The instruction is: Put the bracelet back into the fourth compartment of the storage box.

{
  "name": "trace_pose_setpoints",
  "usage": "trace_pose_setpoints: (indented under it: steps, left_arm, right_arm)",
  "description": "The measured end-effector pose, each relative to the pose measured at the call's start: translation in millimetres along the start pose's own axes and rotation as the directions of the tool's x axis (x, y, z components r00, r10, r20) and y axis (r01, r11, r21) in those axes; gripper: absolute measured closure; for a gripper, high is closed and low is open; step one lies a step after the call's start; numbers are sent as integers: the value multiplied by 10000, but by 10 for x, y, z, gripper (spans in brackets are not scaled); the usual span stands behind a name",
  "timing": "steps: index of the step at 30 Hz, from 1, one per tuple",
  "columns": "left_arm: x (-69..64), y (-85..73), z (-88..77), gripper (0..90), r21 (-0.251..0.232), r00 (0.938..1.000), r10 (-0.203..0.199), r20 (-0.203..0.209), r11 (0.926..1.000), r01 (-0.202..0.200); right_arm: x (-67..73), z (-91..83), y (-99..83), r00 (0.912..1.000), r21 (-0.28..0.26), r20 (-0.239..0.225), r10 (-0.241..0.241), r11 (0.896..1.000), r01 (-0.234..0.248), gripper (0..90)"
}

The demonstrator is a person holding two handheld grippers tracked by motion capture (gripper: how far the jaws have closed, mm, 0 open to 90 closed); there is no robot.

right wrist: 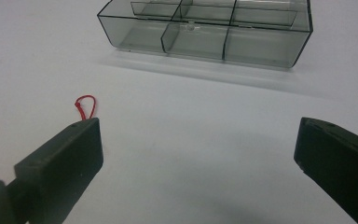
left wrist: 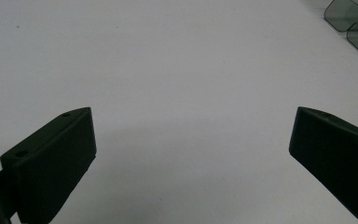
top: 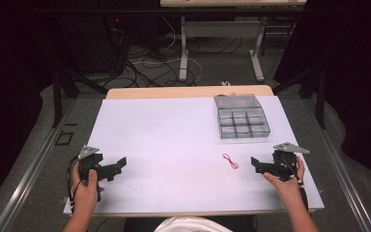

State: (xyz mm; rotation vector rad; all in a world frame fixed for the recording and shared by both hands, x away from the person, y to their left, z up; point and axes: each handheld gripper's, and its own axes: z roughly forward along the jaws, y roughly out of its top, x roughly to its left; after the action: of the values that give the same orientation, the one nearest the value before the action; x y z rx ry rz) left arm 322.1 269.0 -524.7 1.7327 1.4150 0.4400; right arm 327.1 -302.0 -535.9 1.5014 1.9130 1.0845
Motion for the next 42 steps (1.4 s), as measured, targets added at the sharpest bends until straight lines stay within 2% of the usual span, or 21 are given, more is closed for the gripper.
trace_pose_setpoints:
  steps: [9,13,15,16,17,18,20,23,24,26,30,36,37,38,39,42]
  left_arm:
    - [-46,-11,15,5,196,9997,246,-61,9995,-244]
    - [-53,-17,16,5,441,9996,268,-31,9987,-267]
    - [-57,-25,20,5,399,9994,335,-18,9986,-334]
    - [-56,-25,20,5,438,9994,344,-36,9985,-342]
    - [-56,-25,21,5,468,9993,353,-93,9983,-348]
    - [-59,-26,26,5,492,9994,337,-116,9982,-331]
    - [-65,-30,33,5,601,9988,417,-246,9974,-401]
    - [-84,-36,45,5,750,9978,588,-321,9956,-563]
    - [-90,-39,52,5,752,9974,648,-301,9952,-624]
    - [-98,-42,63,5,799,9973,689,-272,9946,-666]
    - [-109,-54,72,5,866,9961,858,-205,9927,-837]
    - [-100,-56,60,6,858,9967,796,-177,9933,-778]
    - [-101,-57,58,6,864,9967,799,-171,9932,-781]
    - [-101,-58,57,6,851,9966,806,-165,9932,-789]
    - [-103,-58,53,7,852,9967,796,-182,9933,-778]
    - [-105,-59,45,11,895,9967,772,-245,9932,-747]
  right_arm:
    - [-3,-16,37,9999,132,46,92,9999,-92,15]
    - [8,5,73,9999,399,-157,23,9992,-17,9]
    - [22,4,83,9998,485,-220,25,9988,-14,9]
    - [47,6,107,9991,575,-373,-176,9982,197,32]
    - [47,6,107,9991,575,-373,-176,9982,197,32]
    - [86,7,135,9977,616,-555,-383,9972,417,84]
    - [104,9,150,9968,636,-594,-544,9963,581,95]
    - [156,38,196,9923,785,-772,-964,9916,1024,148]
    - [188,66,213,9891,966,-880,-1178,9873,1262,152]
    - [201,79,218,9878,1078,-969,-1218,9854,1321,166]
    - [244,116,267,9806,1379,-1448,-1321,9787,1522,288]
    - [261,136,357,9752,1720,-1911,-1113,9744,1449,351]
    - [271,151,394,9731,1920,-2009,-1125,9696,1517,360]
    - [271,151,394,9731,1920,-2009,-1125,9696,1517,360]
    - [289,162,433,9719,2185,-2066,-1126,9630,1580,365]
    - [314,171,473,9715,2436,-2133,-1036,9573,1556,365]
